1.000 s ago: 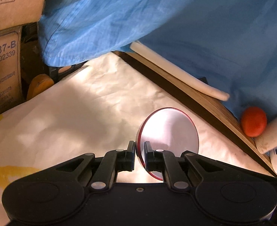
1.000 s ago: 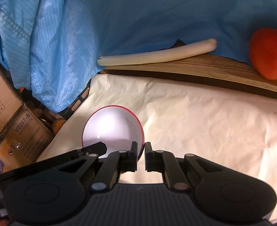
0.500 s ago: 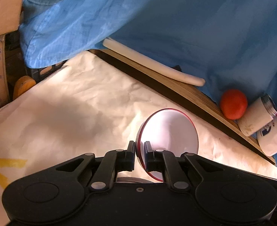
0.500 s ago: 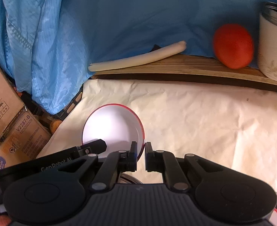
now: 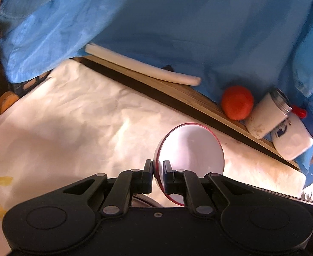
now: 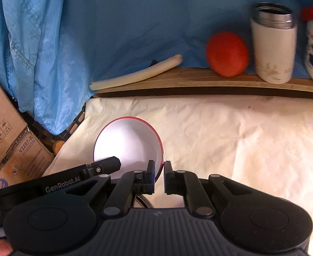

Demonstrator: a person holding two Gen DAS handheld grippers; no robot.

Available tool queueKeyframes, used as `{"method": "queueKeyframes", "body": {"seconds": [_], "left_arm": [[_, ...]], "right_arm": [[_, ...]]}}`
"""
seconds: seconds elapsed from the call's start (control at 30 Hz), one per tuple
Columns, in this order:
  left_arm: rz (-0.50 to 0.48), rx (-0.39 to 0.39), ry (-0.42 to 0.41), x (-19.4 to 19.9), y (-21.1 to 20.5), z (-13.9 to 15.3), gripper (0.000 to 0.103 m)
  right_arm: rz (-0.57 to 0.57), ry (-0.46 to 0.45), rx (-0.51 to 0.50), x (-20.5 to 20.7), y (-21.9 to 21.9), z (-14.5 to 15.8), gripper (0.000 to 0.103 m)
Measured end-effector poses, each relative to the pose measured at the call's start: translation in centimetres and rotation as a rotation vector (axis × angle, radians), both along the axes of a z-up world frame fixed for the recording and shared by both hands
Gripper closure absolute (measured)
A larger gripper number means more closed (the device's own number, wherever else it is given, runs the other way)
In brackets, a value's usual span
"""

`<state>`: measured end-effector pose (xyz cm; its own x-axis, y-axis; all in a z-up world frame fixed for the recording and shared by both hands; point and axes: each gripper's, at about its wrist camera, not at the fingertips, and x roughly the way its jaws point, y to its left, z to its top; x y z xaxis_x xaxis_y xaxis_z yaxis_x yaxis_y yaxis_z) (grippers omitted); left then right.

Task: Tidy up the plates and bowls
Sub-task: 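Lift the smaller bowl with both grippers and carry it toward the stack, then lower the smaller bowl with both grippers into the larger white bowl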

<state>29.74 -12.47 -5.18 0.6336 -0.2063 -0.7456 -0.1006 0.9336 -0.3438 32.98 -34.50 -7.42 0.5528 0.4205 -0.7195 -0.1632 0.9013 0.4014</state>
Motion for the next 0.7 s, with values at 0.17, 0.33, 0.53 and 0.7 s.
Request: {"method": "queueKeyframes", "body": {"seconds": [0.17, 0.33, 0.53, 0.7], "left_arm": [[-0.058, -0.002, -0.012, -0.3, -1.7, 0.5, 0.094], [-0.113, -0.004, -0.022, -0.6, -3.6, 1.0, 0.094], [-0.173, -0.005, -0.036, -1.1, -5.7, 1.6, 0.094], [-0.221, -0.003, -0.038, -1.4, -7.1, 2.0, 0.094]], "right_arm": [[-0.038, -0.015, 0.004, -1.3, -2.0, 0.4, 0.095], [-0.084, -0.025, 0.006, -2.8, -4.0, 0.8, 0.095], [-0.130, -0.035, 0.010, -4.4, -6.1, 1.0, 0.094], [-0.166, -0.038, 0.014, -5.7, -7.7, 1.1, 0.094]]}}
